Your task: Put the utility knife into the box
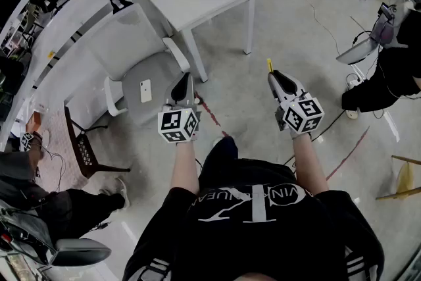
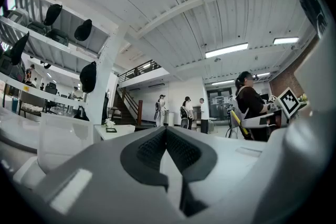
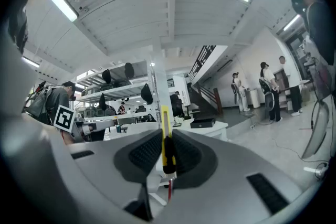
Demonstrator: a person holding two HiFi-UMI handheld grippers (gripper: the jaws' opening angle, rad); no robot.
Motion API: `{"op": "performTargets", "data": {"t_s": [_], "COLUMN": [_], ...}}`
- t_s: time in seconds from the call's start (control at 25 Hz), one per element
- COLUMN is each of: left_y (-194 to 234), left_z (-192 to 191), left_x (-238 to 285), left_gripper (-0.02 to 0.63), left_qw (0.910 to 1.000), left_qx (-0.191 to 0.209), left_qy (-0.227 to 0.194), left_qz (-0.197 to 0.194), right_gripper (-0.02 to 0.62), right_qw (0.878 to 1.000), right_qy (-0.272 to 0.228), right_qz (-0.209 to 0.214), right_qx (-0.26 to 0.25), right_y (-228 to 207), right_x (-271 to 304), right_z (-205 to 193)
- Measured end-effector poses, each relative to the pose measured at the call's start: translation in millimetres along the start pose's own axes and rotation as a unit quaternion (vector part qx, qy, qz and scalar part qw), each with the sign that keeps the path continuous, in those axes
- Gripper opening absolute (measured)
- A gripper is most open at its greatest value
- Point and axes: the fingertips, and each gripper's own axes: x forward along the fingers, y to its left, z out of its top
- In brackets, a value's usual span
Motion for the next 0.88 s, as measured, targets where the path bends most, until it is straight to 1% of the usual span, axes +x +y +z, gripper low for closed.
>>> {"op": "performTargets", "data": {"t_s": [0.2,0.4,0.52,0.68,0.88], "left_y": [5.1,14.1,19.6,29.2,45.6], "left_z": [6.3,7.1,3.7,-6.0,-15.5], "left_x": [14.9,31.7,40.6,57.3,83.4], "left_gripper": [0.011,0.011,0.011,0.011,0.011], "left_qw": [0.9999,0.9998,0.9999,1.0,0.9999], "left_qx": [0.006,0.016,0.014,0.007,0.0], "left_qy": [-0.01,-0.01,-0.009,0.002,0.016], "left_qz": [0.001,0.002,0.001,0.002,0.002], "right_gripper": [0.069,0.069,0.069,0.069,0.069], "right_qw": [1.0,1.0,1.0,1.0,0.999], "right_qy": [-0.001,0.004,0.01,0.023,0.03], "right_qz": [0.004,-0.002,-0.007,-0.01,-0.011], "right_qx": [-0.015,-0.022,-0.02,-0.014,0.005], "right_y": [-7.6,-13.4,-19.0,-29.7,-47.1], "right_x": [14.2,30.2,39.1,53.1,80.1], "right_z": [6.3,7.1,2.5,-5.1,-11.9]}}
